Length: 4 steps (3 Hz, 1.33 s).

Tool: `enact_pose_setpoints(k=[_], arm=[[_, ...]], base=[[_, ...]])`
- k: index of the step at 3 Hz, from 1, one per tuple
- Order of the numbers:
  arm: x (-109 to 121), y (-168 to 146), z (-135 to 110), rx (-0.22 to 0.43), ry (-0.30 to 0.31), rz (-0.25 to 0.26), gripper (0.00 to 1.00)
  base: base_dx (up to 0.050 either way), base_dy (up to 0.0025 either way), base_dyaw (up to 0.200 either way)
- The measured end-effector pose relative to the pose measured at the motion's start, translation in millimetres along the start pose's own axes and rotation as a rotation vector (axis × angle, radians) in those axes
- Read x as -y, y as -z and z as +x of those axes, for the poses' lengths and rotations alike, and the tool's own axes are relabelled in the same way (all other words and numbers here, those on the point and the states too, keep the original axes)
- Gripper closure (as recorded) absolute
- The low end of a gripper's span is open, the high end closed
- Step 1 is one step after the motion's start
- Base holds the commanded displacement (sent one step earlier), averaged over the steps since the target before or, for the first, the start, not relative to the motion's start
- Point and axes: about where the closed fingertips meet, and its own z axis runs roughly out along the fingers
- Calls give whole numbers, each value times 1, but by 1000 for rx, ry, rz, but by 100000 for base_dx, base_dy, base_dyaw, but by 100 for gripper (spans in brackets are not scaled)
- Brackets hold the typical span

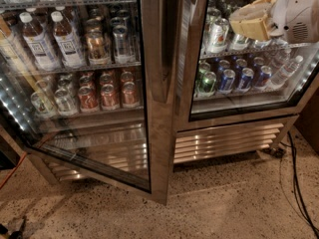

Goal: Open left fridge door

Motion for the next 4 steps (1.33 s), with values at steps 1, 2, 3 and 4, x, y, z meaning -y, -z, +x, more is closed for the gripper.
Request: enact_pose_setpoints(k=[1, 2, 3, 4], arm=[[-6, -12, 1, 31, -34, -73, 100], [-29, -52, -13, 102, -48, -264, 100], [-59, -95, -32, 199, -99, -495, 100], [-90, -120, -48, 306, -180, -712, 100]], base=[[0, 0, 0], [0, 0, 0], [0, 0, 0], [0, 0, 0]])
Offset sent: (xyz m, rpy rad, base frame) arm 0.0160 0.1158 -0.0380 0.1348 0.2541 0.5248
